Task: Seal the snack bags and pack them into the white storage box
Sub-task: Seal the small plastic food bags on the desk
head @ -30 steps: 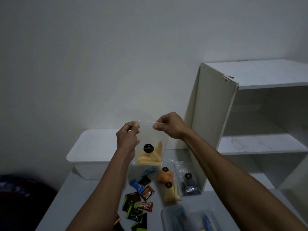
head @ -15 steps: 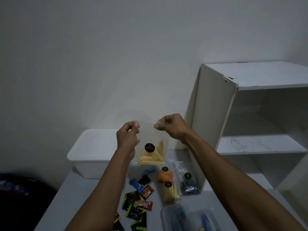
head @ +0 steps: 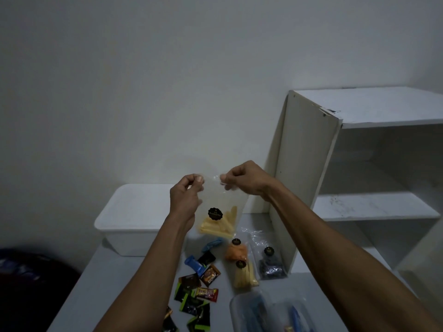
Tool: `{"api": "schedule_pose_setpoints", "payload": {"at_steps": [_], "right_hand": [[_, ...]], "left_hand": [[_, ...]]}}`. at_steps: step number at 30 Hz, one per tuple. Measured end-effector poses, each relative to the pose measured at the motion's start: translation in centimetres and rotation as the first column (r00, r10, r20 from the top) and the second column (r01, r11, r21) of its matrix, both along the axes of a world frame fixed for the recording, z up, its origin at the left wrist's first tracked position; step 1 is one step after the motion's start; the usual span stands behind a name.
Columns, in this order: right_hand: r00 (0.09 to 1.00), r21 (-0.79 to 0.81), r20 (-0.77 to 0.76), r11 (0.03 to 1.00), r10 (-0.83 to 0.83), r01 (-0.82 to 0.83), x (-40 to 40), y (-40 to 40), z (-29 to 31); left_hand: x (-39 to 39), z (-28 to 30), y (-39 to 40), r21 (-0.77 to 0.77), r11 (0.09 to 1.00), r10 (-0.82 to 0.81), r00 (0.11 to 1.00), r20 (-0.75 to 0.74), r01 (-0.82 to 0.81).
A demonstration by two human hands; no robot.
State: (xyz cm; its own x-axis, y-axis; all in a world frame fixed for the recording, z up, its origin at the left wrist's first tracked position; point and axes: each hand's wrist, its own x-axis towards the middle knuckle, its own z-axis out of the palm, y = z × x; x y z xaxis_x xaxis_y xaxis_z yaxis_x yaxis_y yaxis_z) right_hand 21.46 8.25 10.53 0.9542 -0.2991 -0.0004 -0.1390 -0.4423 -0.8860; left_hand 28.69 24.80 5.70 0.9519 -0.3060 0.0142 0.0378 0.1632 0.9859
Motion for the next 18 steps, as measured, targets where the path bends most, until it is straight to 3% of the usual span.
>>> {"api": "schedule_pose_setpoints", "payload": {"at_steps": [3, 7, 11, 18], "right_hand": [[0.999, -0.071, -0.035, 0.997, 0.019, -0.021, -0.1, 0.1, -0.3], [0.995, -0.008, 0.015, 0.995, -0.103, 0.103, 0.0, 0.9, -1.5], [0.986, 0.043, 0.052, 0.987, -0.158, 0.156, 0.4, 2.0, -2.9], [0.986, 0.168, 0.018, 0.973, -0.166, 0.161, 0.7, 2.6, -3.3]], "left_hand": [[0.1, -0.4, -0.2, 0.008, 1.0, 0.027, 0.999, 0.035, -0.027], [-0.3, -0.7, -0.8, 0.085, 0.979, 0.179, 0.982, 0.053, -0.183], [-0.9, -0.5, -1.6, 0.249, 0.958, 0.13, 0.989, 0.064, -0.142], [-0.8, 0.0, -1.4, 0.175, 0.978, 0.104, 0.994, 0.039, -0.11]]}}
